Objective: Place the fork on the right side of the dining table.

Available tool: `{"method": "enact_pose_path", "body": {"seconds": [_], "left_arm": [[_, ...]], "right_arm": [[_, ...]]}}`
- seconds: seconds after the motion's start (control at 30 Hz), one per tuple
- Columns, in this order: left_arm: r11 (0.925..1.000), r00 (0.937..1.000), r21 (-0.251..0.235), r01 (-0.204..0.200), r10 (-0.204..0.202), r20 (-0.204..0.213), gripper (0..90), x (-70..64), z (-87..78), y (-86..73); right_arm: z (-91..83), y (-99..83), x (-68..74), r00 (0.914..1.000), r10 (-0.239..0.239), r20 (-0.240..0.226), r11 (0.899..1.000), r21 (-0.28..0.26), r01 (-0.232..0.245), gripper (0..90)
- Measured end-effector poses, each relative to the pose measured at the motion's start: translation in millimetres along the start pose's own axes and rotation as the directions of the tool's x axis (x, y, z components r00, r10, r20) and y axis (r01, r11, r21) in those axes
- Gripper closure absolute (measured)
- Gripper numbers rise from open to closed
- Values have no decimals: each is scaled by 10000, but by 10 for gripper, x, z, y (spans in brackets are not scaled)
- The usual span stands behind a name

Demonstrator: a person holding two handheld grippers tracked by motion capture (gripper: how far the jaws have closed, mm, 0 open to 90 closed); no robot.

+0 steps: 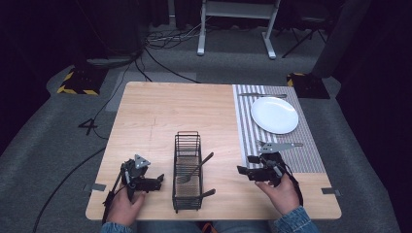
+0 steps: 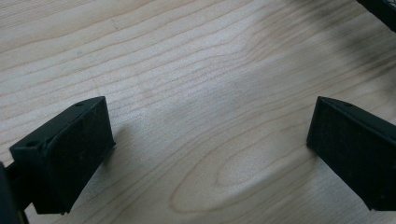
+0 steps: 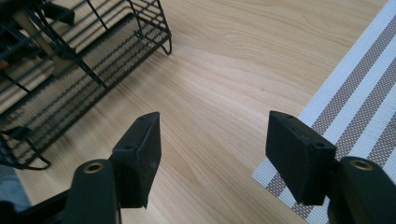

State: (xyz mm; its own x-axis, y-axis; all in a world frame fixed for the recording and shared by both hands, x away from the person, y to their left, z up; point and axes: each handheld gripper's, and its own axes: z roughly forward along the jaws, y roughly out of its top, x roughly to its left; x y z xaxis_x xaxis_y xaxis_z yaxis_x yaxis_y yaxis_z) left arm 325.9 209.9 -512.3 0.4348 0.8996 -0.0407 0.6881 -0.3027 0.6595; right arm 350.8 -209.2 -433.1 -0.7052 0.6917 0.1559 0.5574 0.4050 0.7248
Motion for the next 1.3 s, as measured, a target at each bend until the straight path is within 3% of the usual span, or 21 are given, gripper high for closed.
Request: {"method": "enact_pose_path", "body": {"seconds": [0.2, 0.47, 0.57, 0.8, 0.93, 1.0, 1.13, 1.2, 1.3], "left_arm": [[10000, 10000, 4, 1, -1, -2, 4, 0, 0, 0], [10000, 10000, 7, -1, 1, -2, 4, 0, 0, 1], [10000, 10000, 11, -5, 5, -2, 4, 0, 1, 2], [10000, 10000, 9, -3, 3, -4, 4, 0, 1, 2], [10000, 10000, 9, -4, 4, -5, 4, 0, 1, 2], [10000, 10000, 10, -7, 7, -5, 4, 1, 1, 3], [10000, 10000, 16, -9, 9, -7, 4, 1, 2, 3], [10000, 10000, 14, -8, 8, -5, 4, 0, 2, 3], [10000, 10000, 13, -7, 7, -7, 4, 0, 2, 3]], "right_arm": [[147, -172, 40, 9999, -138, -84, 9998, -142, 137, 354], [292, -343, 119, 9965, -722, 423, 9967, -346, 737, 350], [341, -407, 152, 9921, -1069, 663, 9930, -424, 1099, 350], [484, -551, 228, 9864, -1398, 865, 9888, -396, 1436, 361], [523, -585, 295, 9770, -1833, 1085, 9815, -358, 1881, 352], [545, -593, 319, 9744, -1963, 1097, 9792, -303, 2007, 322], [581, -573, 295, 9849, -1619, 613, 9868, 5, 1622, 202], [593, -573, 318, 9820, -1789, 608, 9839, 115, 1785, 137], [599, -573, 318, 9831, -1696, 682, 9855, 189, 1687, 128]]}}
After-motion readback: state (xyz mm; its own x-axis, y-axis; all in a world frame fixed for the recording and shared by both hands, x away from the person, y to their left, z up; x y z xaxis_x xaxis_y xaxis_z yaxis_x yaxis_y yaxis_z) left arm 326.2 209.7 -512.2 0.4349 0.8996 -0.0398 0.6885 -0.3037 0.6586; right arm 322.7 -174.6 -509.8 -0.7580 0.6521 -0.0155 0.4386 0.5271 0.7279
